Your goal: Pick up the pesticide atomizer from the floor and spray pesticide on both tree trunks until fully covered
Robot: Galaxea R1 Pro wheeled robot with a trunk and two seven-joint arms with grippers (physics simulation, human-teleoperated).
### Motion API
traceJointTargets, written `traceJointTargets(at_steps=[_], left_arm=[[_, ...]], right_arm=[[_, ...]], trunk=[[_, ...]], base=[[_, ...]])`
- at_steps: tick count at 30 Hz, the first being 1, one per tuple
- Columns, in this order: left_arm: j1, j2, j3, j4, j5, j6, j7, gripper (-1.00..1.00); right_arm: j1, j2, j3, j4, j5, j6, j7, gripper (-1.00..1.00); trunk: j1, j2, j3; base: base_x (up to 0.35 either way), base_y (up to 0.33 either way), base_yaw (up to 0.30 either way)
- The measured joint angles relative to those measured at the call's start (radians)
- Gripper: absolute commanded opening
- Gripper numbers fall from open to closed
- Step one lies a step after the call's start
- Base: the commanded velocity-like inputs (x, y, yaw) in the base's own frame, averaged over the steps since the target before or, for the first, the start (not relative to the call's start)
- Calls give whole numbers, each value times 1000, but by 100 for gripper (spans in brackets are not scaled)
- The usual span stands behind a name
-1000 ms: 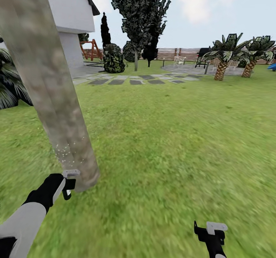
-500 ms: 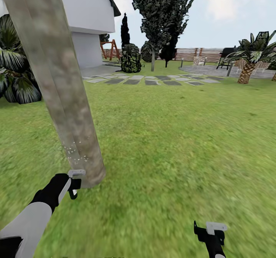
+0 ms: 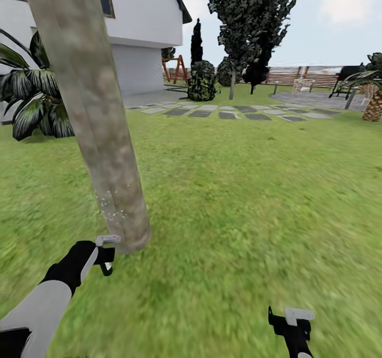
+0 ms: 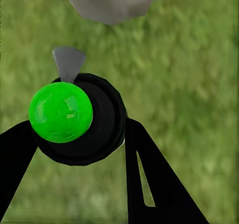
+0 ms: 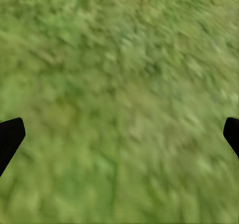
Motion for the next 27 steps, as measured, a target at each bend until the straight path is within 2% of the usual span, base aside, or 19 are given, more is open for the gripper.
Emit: traceJointTargets(at_steps=[17, 27], left_arm=[[0, -2, -1, 0, 1, -2, 7, -100], [0, -1, 0, -1, 0, -2, 7, -100]], right_arm=[[0, -2, 0, 0, 0, 0, 0, 100], [0, 0, 0, 0, 0, 0, 0, 100]], trunk=[[0, 0, 0], [0, 0, 0]], base=[[118, -278, 8], [97, -278, 244]])
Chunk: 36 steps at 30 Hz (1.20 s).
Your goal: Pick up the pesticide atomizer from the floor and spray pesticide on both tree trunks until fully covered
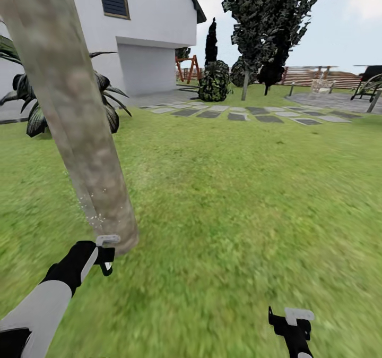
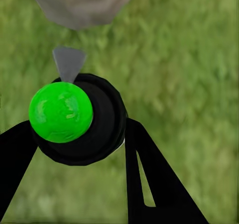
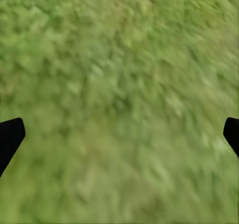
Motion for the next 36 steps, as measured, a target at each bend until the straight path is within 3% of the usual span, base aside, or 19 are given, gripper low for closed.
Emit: traceJointTargets(at_steps=[11, 16, 28, 36], left_arm=[[0, 7, 0, -1, -4, 0, 1, -100], [0, 10, 34, -1, -4, -1, 1, -100], [0, 12, 42, 1, -5, -2, 3, -100], [-29, -27, 40, -18, 1, 15, -1, -100]], right_arm=[[0, 0, 0, 0, 0, 0, 0, 100], [0, -1, 0, 0, 0, 0, 0, 100], [0, -2, 0, 0, 0, 0, 0, 100], [0, -1, 0, 0, 0, 1, 0, 100]], trunk=[[0, 0, 0], [0, 0, 0], [0, 0, 0], [0, 0, 0]], base=[[122, -278, 201], [140, -275, 5], [143, -216, 228], [6, -4, 274]])
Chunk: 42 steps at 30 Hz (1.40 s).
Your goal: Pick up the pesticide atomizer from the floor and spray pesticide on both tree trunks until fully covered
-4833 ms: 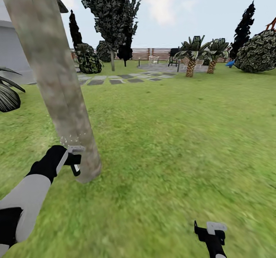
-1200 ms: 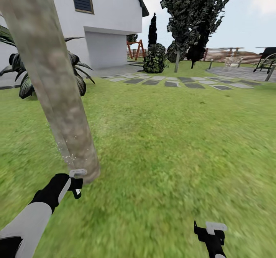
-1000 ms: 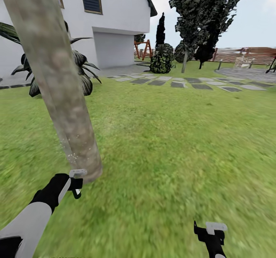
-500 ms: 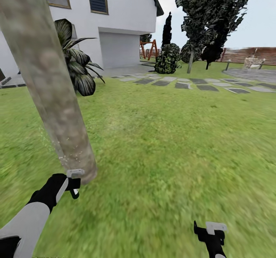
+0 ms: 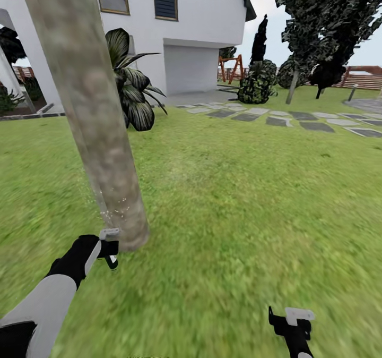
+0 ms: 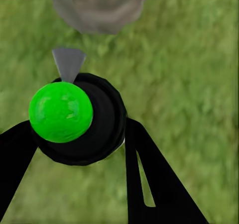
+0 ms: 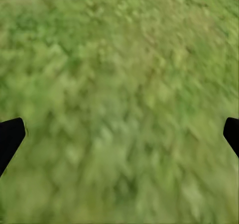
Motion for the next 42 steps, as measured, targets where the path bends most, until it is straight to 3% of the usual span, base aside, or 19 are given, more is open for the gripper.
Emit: traceJointTargets(at_steps=[6, 10, 15, 16, 19, 20, 22, 24, 25, 28, 42], left_arm=[[-115, 10, 0, 1, -2, 27, -2, -100], [-163, 10, 0, 3, -6, 49, -2, -100], [-164, 91, 2, 4, -14, 76, -7, -100], [-161, 97, 1, 4, -8, 76, -9, -100], [-158, 92, 0, 5, 3, 76, -10, -100], [-167, 62, -2, 4, 8, 77, -11, -100], [-172, 31, -5, 3, 6, 78, -8, -100], [-174, 35, -2, 2, -5, 79, -7, -100], [-177, 52, 0, 2, -14, 79, -5, -100], [-174, 67, 3, 2, -4, 79, -6, -100], [-179, 65, 2, 3, 0, 82, -9, -100]], right_arm=[[0, 0, 0, 0, 0, 0, 0, 100], [0, -3, 0, 0, 0, 0, 0, 100], [0, -3, 0, 0, 0, 0, 0, 100], [0, -3, 0, 0, 0, 0, 0, 100], [0, -3, 0, 0, 0, 0, 0, 100], [0, -3, 0, 0, 0, 0, 0, 100], [0, -3, 0, 0, 0, 0, 0, 100], [0, -3, 0, 0, 0, 0, 0, 100], [0, -3, 0, 0, 0, 0, 0, 100], [0, -3, 0, 0, 0, 0, 0, 100], [0, -1, 0, 0, 0, 0, 0, 100]], trunk=[[0, 0, 0], [0, 0, 0], [0, 0, 0], [0, 0, 0], [0, 0, 0], [0, 0, 0], [0, 0, 0], [0, 0, 0], [0, 0, 0], [0, 0, 0], [0, 0, 0]], base=[[0, 0, 142], [0, 0, 7], [0, 0, 0], [0, 0, 0], [0, 0, 0], [0, 0, 0], [0, 0, 0], [0, 0, 0], [0, 0, 0], [6, -16, 0], [140, -245, 39]])
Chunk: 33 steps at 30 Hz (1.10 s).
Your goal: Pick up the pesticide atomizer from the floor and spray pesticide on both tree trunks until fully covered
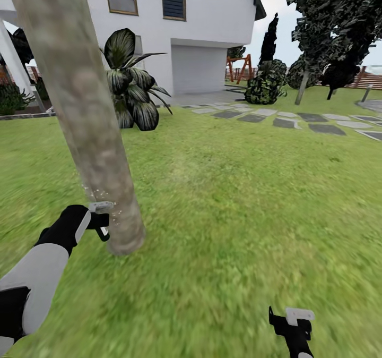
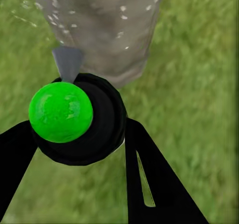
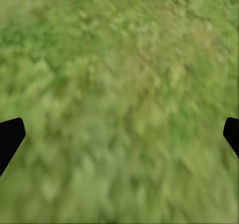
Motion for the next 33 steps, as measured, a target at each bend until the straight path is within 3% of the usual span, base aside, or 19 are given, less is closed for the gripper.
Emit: traceJointTargets(at_steps=[15, 27, 33], left_arm=[[0, -7, 0, 0, -3, 8, 5, -100], [-7, -10, 0, -36, -3, 49, 6, -100], [-7, 3, 1, -38, -4, 54, 8, -100]], right_arm=[[0, 1, 0, 0, 0, 0, 0, 100], [0, -3, 0, 0, 0, 0, 0, 100], [0, -2, 0, 0, 0, 0, 0, 100]], trunk=[[0, 0, 0], [0, 0, 0], [0, 0, 0]], base=[[154, -258, 257], [-35, -272, 15], [-67, -272, 0]])
